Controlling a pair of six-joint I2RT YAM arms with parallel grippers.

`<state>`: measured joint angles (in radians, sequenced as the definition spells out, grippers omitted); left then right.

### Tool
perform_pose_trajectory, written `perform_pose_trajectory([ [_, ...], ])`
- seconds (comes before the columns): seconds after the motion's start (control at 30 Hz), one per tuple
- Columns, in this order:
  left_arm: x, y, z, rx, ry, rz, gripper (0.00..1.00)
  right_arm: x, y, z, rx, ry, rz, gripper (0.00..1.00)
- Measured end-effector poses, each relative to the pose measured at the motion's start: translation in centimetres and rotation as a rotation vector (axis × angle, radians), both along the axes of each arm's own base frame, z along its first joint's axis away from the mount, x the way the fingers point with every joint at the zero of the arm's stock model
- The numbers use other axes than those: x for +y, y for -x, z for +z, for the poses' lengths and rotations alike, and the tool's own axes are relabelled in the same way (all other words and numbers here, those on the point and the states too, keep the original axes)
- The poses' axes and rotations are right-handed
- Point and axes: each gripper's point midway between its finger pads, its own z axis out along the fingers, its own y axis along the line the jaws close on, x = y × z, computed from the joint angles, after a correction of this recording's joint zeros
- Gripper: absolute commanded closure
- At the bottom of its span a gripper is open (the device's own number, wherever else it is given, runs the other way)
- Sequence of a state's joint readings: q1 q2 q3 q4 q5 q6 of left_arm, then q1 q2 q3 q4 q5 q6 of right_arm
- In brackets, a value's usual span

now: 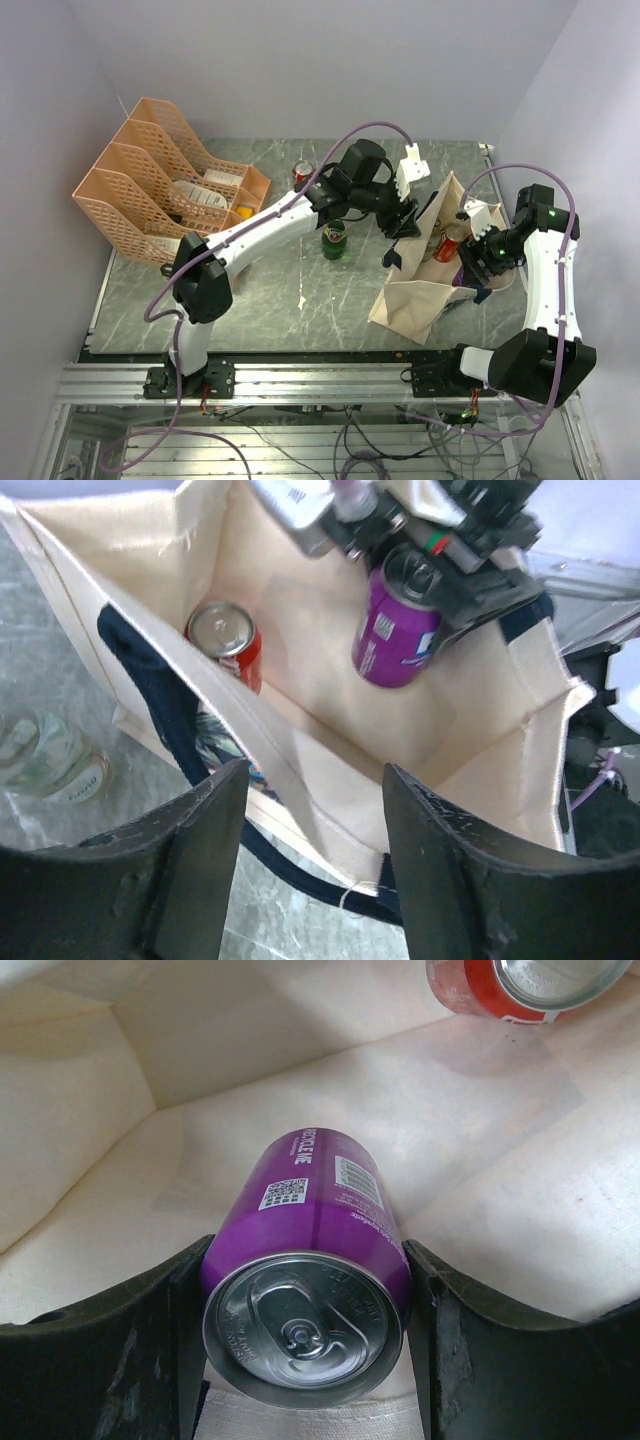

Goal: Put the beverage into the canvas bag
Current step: Place the drink in the canvas bag.

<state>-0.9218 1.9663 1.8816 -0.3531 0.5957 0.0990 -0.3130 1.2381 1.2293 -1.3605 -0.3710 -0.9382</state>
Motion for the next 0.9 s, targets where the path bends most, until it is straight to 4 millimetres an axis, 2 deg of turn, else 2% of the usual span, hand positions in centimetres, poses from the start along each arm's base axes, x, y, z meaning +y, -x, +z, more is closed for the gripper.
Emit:
perform_pose_trajectory([
  [0.1, 0.1, 0.6, 1.8, -0.035, 0.038, -0.038, 0.26, 0.4, -0.1, 0.1, -0.007, -0.02, 0.008, 0.7],
  [0.33, 0.0, 3.4, 5.1, -0.089, 0.08, -0.186, 0.23, 1.4, -0.7, 0.2, 0.0, -0.094, 0.001, 0.7],
  [0.47, -0.4, 5.3, 6.1, -0.124, 0.085, -0.264, 0.22, 2.0, -1.6, 0.6, 0.005, -0.151, -0.018, 0.7],
  [0.57, -0.9, 7.6, 5.6, -0.125, 0.065, -0.328, 0.21, 2.6, -2.1, 0.9, 0.001, -0.191, -0.027, 0.71],
  [0.73, -1.5, 11.6, 3.6, -0.101, 0.013, -0.416, 0.22, 3.1, -1.9, 0.9, -0.006, -0.216, -0.022, 0.71],
  [0.9, -2.1, 14.5, 0.5, -0.106, -0.056, -0.483, 0.3, 3.5, -0.9, 0.8, -0.007, -0.219, -0.024, 0.71],
])
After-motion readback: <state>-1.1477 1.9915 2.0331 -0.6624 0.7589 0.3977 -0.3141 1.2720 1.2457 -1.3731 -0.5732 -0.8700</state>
